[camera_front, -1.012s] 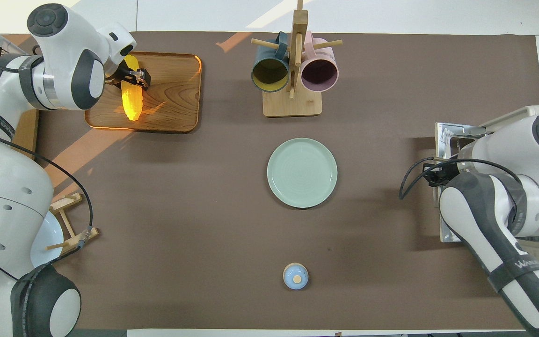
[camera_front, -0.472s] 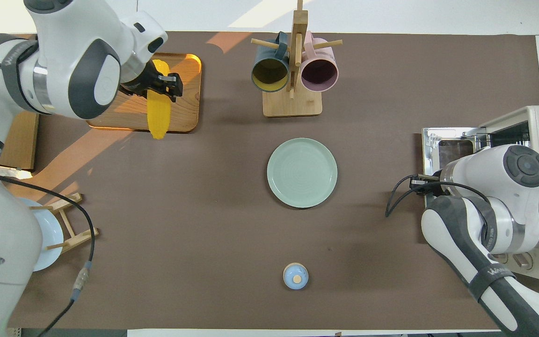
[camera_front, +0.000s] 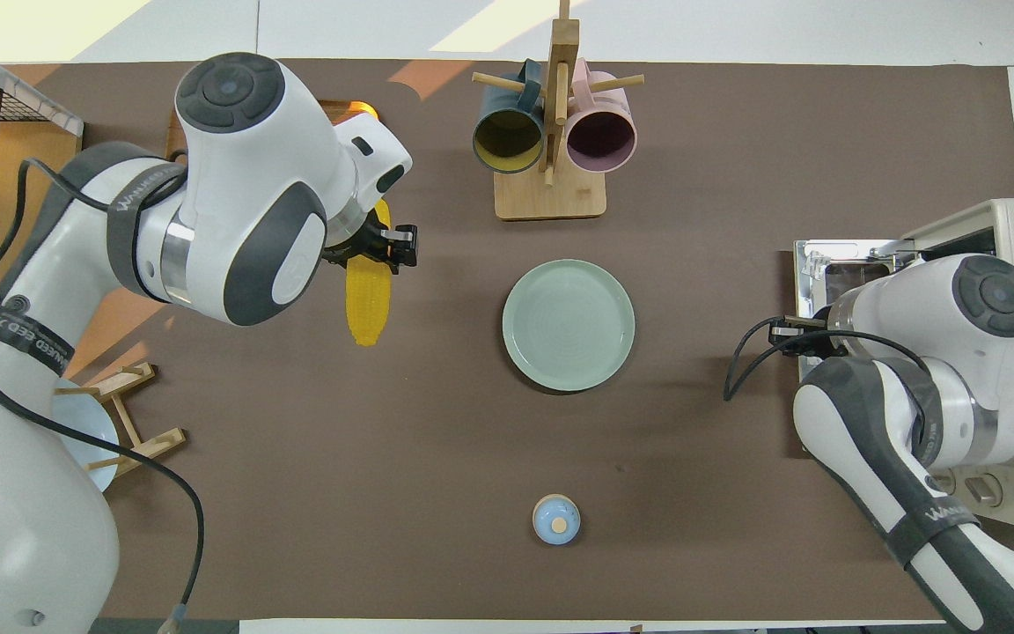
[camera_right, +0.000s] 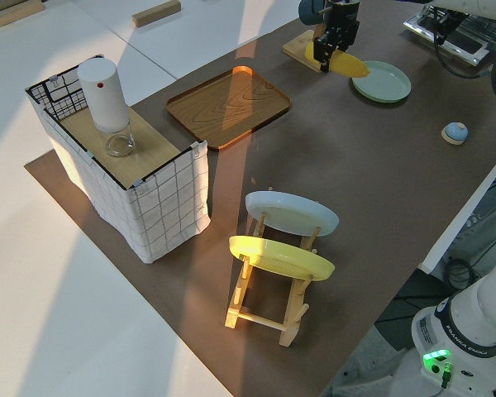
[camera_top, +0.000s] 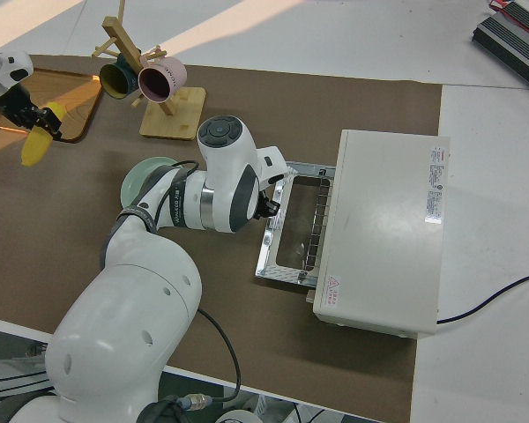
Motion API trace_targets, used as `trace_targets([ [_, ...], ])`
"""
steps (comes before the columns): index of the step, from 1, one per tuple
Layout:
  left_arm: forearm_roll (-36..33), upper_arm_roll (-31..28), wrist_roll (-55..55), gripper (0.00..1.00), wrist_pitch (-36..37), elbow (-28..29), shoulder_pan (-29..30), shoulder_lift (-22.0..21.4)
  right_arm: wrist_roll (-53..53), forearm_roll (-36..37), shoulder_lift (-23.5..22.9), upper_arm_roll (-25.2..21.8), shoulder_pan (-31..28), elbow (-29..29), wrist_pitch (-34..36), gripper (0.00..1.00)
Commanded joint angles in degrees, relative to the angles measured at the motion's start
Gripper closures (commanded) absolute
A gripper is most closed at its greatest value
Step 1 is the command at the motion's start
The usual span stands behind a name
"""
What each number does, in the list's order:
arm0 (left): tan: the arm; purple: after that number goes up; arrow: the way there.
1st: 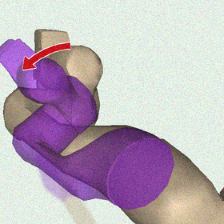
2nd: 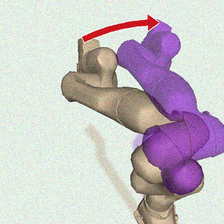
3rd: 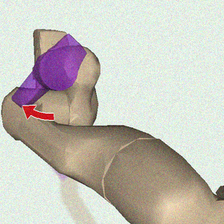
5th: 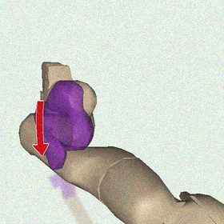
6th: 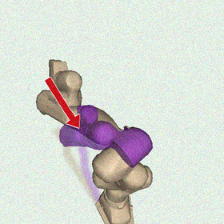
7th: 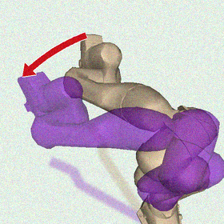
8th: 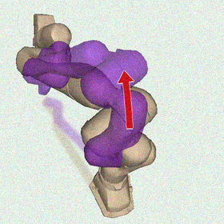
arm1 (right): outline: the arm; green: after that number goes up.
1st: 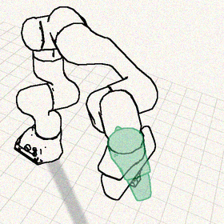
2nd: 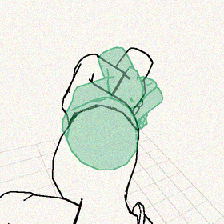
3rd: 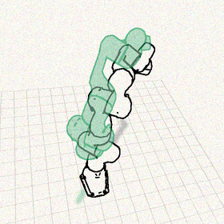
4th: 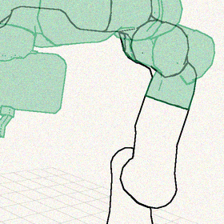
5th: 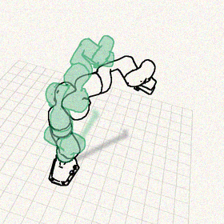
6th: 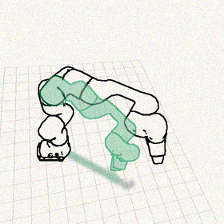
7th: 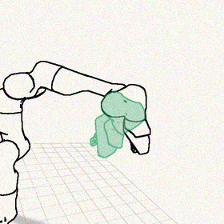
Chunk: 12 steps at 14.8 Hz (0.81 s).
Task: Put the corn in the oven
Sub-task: 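Lift the corn with the left gripper and carry it toward the green plate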
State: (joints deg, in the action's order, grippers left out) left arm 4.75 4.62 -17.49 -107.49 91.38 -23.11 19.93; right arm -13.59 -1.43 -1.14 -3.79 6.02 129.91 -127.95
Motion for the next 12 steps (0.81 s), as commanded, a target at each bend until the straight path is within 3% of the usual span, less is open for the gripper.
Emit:
trace_targets([
  [1,2.7,-0.8,-1.2,1.0,-9.2,12.9,-3.1,-6.4,-0.2,0.3,-0.6,-0.5,0.5,-6.8,7.7,0.89],
  [2,2.7,-0.8,-3.1,1.0,-11.8,15.5,-4.3,-7.1,-0.2,0.3,-0.6,-0.4,0.5,-8.3,9.4,0.74],
  [4,2.8,-0.8,-6.0,1.0,-15.7,18.4,-7.3,-8.2,0.1,0.3,0.1,-0.4,0.4,-9.3,10.8,0.02],
  [8,3.2,-0.8,-13.7,1.0,-23.2,22.6,-14.6,-9.1,2.7,0.3,2.2,-0.5,-0.4,-9.7,14.4,0.0],
  [12,4.8,-0.9,-18.8,1.0,-32.2,18.7,-20.5,-2.5,7.3,0.3,2.4,-0.6,-0.6,-9.7,14.4,0.0],
])
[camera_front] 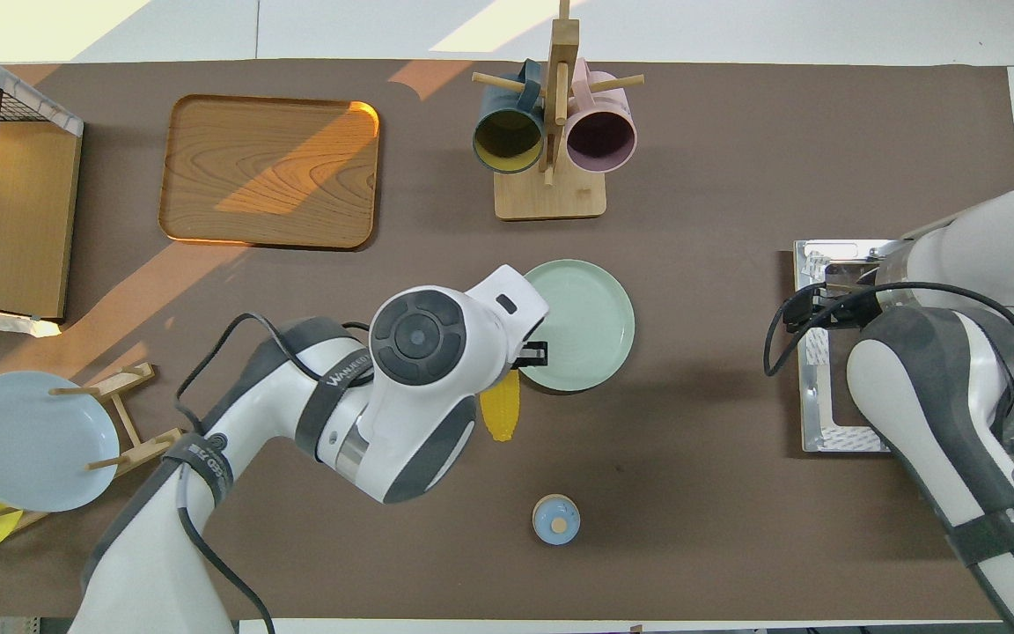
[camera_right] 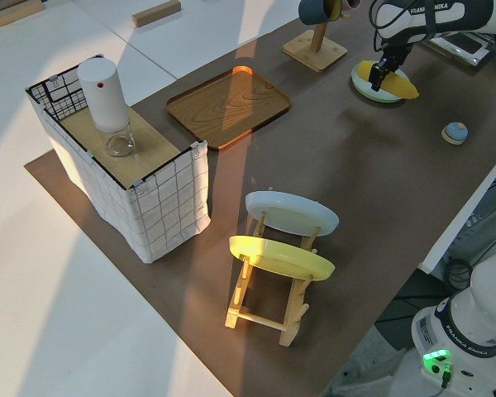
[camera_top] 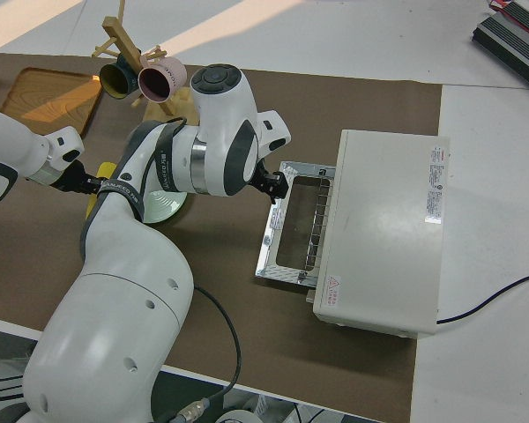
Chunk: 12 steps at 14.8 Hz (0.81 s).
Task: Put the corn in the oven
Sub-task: 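Lower the corn onto the green plate and open the left gripper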
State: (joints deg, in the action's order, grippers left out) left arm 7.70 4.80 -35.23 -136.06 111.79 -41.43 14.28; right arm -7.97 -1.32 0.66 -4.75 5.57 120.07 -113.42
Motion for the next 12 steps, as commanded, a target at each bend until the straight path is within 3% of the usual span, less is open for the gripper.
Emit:
trace_targets([
  [1,2.0,-1.2,-2.1,1.0,-4.4,-3.9,-2.9,5.3,1.8,0.2,0.5,0.4,-0.1,0.1,-0.1,0.0],
  [6,1.9,-1.2,-2.9,1.0,-5.0,-13.6,-2.9,12.2,1.8,0.3,0.2,0.5,0.3,-0.8,-0.1,0.0],
  [12,1.7,-1.3,-2.4,1.0,-9.0,-12.6,-2.6,13.2,1.7,0.2,0.2,0.5,0.3,-0.8,0.0,0.0],
])
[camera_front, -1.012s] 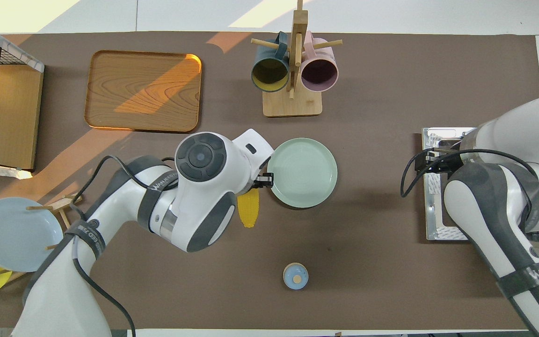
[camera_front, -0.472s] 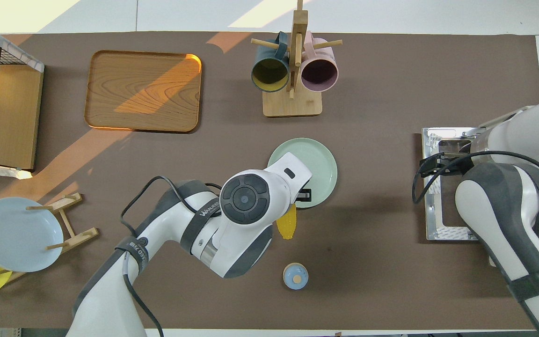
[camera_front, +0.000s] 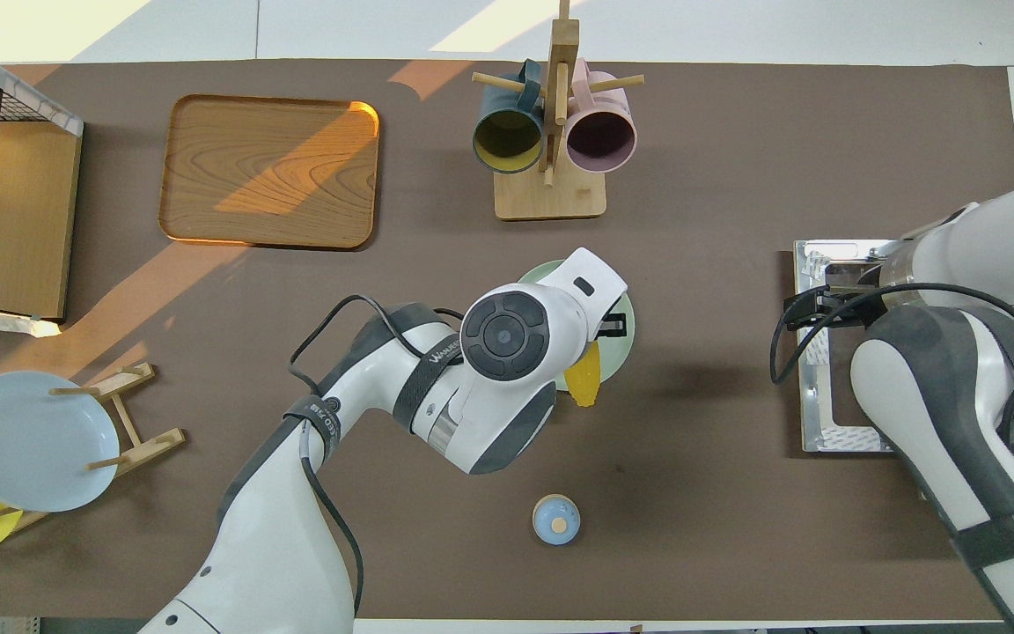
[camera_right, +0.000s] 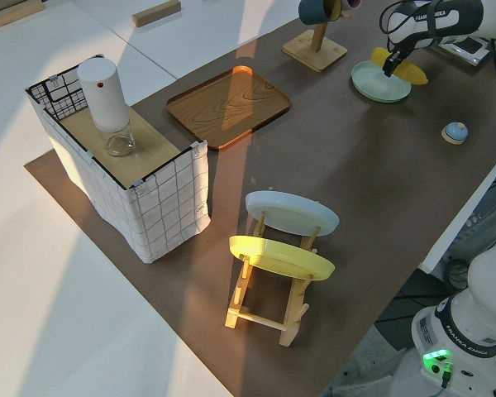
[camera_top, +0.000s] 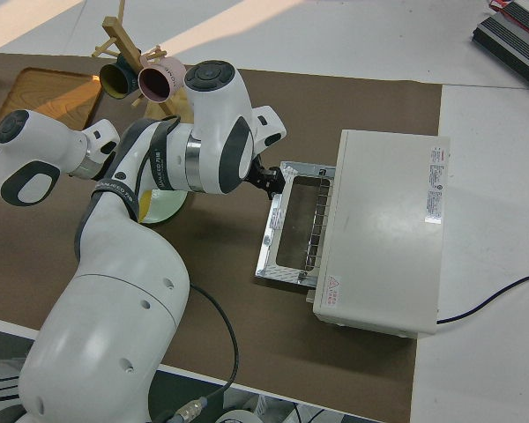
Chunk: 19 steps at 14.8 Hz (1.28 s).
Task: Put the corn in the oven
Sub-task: 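Lower the corn onto the green plate and open the left gripper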
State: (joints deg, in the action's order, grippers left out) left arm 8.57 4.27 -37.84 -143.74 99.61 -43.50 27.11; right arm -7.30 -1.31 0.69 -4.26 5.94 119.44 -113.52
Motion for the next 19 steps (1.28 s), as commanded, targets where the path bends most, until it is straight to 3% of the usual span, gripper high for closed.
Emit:
trace_targets([
  [1,0.8,-0.8,0.2,0.83,-1.5,-0.4,-0.4,0.4,1.1,0.2,0.2,0.0,-0.1,-0.2,0.1,0.0],
  [2,0.8,-0.8,0.2,0.39,-1.6,0.0,-0.4,0.4,1.1,0.2,0.2,0.0,-0.1,-0.2,0.1,0.0],
  [3,0.8,-0.8,0.0,0.07,-1.6,0.1,-0.4,0.4,1.1,0.2,0.2,0.0,-0.1,-0.2,0.1,0.0],
  [4,0.8,-0.8,0.0,0.0,-1.6,0.4,-0.4,0.4,1.1,0.2,0.2,0.0,-0.1,-0.2,0.1,0.0],
  [10,0.8,-0.9,0.1,0.0,-0.7,0.7,-0.2,-0.1,1.1,0.2,0.0,0.0,-0.1,-0.9,0.7,0.0],
  [12,0.8,-1.2,0.4,0.0,1.0,0.8,0.3,-1.2,0.8,0.1,-1.6,0.1,0.6,-5.9,4.3,0.0],
  [14,0.7,-1.2,1.9,0.0,5.5,0.8,2.4,-3.9,0.5,0.2,-2.9,0.1,3.4,-9.2,6.2,0.0],
  [19,0.7,-1.1,14.5,0.0,18.1,0.7,10.7,-10.1,-0.3,0.2,-3.1,0.3,6.3,-9.4,5.2,0.0],
])
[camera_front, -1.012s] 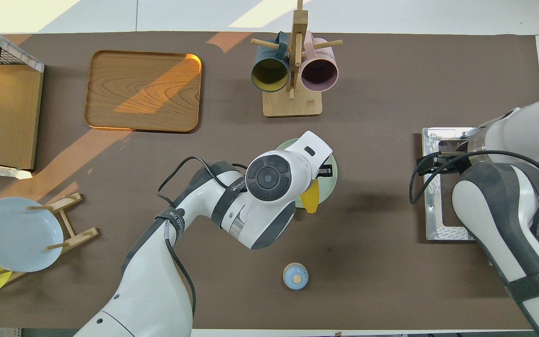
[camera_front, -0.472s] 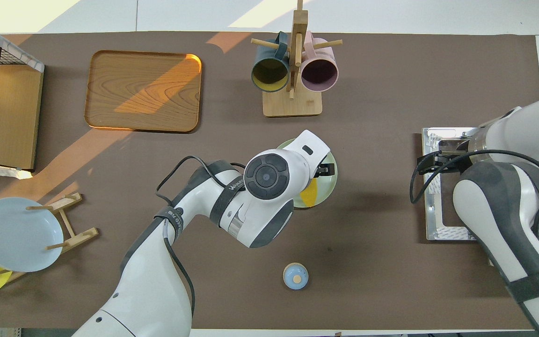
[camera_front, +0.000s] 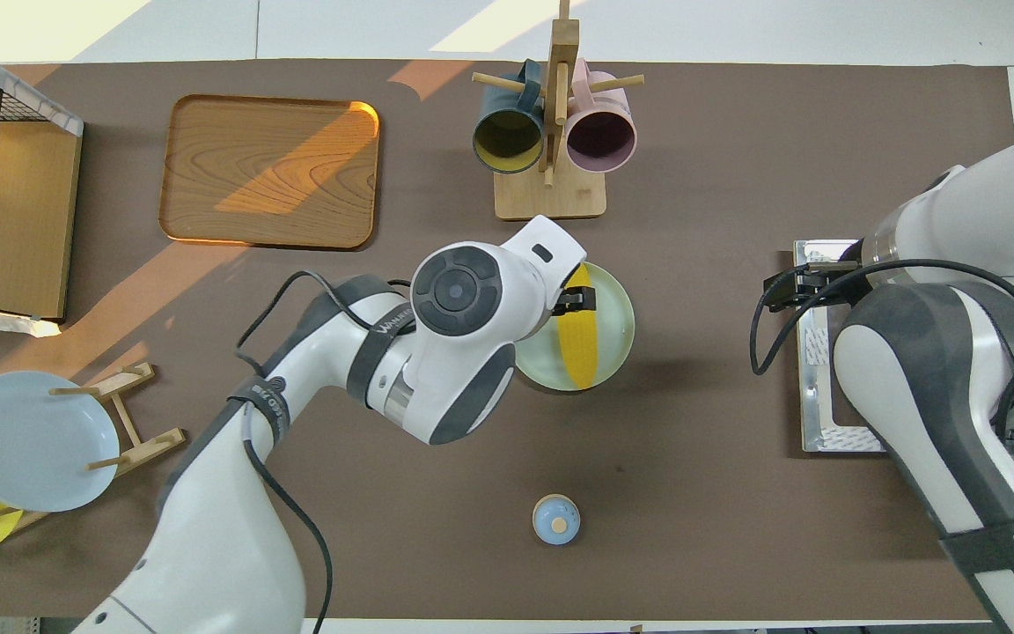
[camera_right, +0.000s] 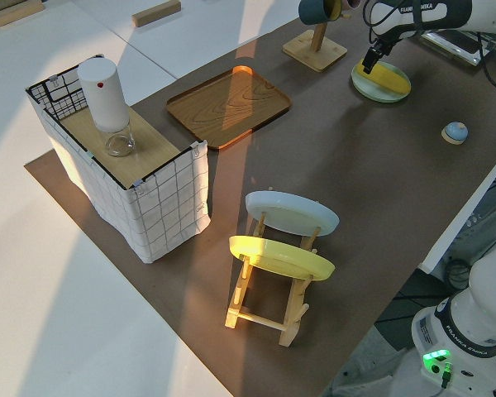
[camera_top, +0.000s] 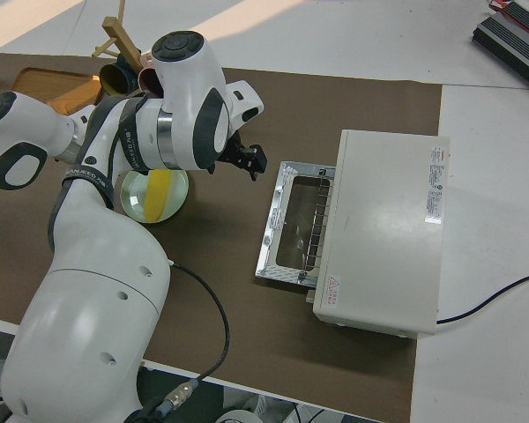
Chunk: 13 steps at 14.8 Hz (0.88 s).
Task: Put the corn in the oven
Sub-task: 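Withdraw the left gripper while the right gripper reaches the green plate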
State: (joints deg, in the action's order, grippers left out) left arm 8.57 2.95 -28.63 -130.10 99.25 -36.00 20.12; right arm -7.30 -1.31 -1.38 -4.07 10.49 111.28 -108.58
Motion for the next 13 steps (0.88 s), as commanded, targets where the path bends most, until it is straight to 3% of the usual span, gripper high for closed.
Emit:
trace_targets([
  [1,0.7,0.2,7.3,0.0,6.0,1.0,4.7,-4.0,-2.3,0.2,-1.9,0.1,3.4,-1.8,0.0,0.0],
  [7,0.2,0.1,20.6,0.0,14.5,0.5,16.9,-8.2,-18.4,0.2,-10.6,0.3,16.5,-9.3,-5.4,0.0],
  [11,-0.8,0.0,25.8,0.0,17.7,0.5,23.2,-10.9,-28.5,1.2,-22.7,0.3,24.5,-20.4,-5.6,0.0],
  [13,-1.7,0.0,26.3,0.0,18.8,0.5,25.4,-12.4,-28.7,2.1,-25.9,0.3,26.0,-21.5,-9.8,0.0],
])
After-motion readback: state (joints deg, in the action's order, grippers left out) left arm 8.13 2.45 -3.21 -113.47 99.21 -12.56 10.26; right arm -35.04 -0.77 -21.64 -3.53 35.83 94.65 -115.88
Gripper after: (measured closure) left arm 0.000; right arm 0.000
